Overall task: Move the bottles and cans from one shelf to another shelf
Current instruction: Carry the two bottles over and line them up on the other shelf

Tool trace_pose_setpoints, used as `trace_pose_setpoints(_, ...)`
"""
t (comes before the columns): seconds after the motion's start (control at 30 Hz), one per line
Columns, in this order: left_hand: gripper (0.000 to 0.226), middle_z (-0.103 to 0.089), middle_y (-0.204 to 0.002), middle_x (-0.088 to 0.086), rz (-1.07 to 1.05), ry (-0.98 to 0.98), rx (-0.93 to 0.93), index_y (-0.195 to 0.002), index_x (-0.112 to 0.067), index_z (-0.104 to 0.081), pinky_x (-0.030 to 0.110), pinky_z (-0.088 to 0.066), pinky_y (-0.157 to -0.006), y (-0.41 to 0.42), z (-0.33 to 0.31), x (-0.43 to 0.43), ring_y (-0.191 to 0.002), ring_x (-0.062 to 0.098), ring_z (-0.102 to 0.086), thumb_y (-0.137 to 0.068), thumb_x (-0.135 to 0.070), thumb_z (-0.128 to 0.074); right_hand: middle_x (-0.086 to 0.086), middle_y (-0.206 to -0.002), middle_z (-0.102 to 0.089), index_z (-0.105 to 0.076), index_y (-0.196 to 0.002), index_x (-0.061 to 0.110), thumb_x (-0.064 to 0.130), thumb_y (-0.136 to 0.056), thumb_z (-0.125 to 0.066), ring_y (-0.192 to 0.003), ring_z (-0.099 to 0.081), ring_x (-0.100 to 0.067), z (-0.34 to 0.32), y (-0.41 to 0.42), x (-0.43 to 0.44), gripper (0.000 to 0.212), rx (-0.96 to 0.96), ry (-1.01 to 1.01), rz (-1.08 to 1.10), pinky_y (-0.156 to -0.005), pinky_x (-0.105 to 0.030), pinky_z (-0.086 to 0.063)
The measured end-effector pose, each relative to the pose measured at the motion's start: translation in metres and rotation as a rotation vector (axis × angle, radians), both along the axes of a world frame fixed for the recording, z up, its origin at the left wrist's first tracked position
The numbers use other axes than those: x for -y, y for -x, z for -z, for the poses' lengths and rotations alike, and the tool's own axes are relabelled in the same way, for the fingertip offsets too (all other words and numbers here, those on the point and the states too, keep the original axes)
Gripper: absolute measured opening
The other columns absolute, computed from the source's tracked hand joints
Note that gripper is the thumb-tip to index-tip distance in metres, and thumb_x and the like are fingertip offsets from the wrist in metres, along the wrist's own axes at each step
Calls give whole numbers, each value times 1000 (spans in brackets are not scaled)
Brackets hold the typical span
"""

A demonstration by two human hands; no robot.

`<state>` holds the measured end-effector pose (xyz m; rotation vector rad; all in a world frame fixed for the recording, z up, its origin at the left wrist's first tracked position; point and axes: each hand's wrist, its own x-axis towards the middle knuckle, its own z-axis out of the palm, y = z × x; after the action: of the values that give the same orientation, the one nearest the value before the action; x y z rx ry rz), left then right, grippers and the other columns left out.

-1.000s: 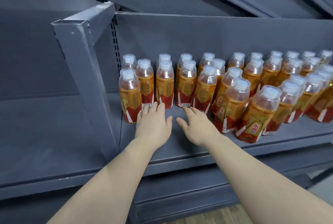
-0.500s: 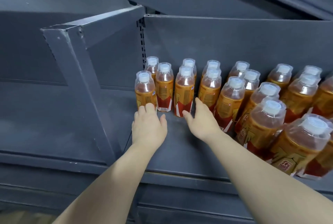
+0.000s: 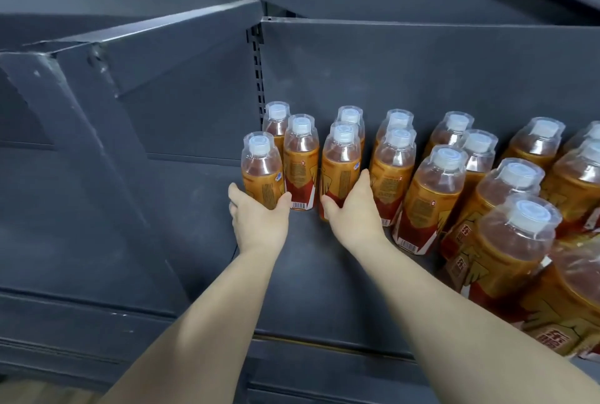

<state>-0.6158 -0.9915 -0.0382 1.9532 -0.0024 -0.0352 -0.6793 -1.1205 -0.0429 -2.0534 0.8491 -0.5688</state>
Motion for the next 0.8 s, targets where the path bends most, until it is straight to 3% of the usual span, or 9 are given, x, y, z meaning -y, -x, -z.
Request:
trace_pose_setpoints(0.2, 103, -41, -149, 7, 15, 44, -14, -155, -21, -12, 49, -46, -105, -14, 9, 3, -132, 30, -49, -80, -46, -79, -4, -157, -35, -9, -158, 16, 39, -88, -73, -144, -36, -27, 2, -18, 2, 98, 84, -89, 83, -115, -47, -37)
trace_pose_setpoints(0.33, 90, -52, -135, 2, 32, 70, 12, -148, -23, -26, 43, -51, -97, -17, 14, 4, -119, 24, -57, -79, -43, -80, -5, -149, -45, -17, -156, 16, 44, -84, -77, -137, -46, -28, 3, -25, 3, 98, 93, -81, 124, -110, -46, -44)
trace_pose_setpoints(0.5, 76, -54, -126, -1, 29, 69, 29, -140, -23, -34, 33, -49, -86, -16, 12, 4, -103, 17, -55, -81, -38, -80, -6, -134, -56, -34, -142, 15, 40, -85, -77, -123, -57, -30, 0, -25, 3, 75, 44, -31, 159, -97, -42, -50)
trace_pose_setpoints(0.6, 73, -56, -123, 0, 9, 69, 19, -136, -23, -37, 37, -52, -89, -15, 9, 5, -107, 22, -59, -81, -39, -80, -6, -130, -57, -37, -136, 16, 40, -87, -75, -120, -59, -29, -3, -20, 2, 67, 25, -13, 152, -95, -39, -51)
trace_pose_setpoints(0.8, 69, -59, -119, 1, 53, 49, 47, -132, -22, -39, 35, -52, -84, -1, 9, 5, -106, 23, -61, -80, -41, -80, -4, -127, -61, -37, -139, 18, 45, -85, -76, -115, -61, -28, -3, 5, -4, 72, 32, 30, 100, -96, -42, -53)
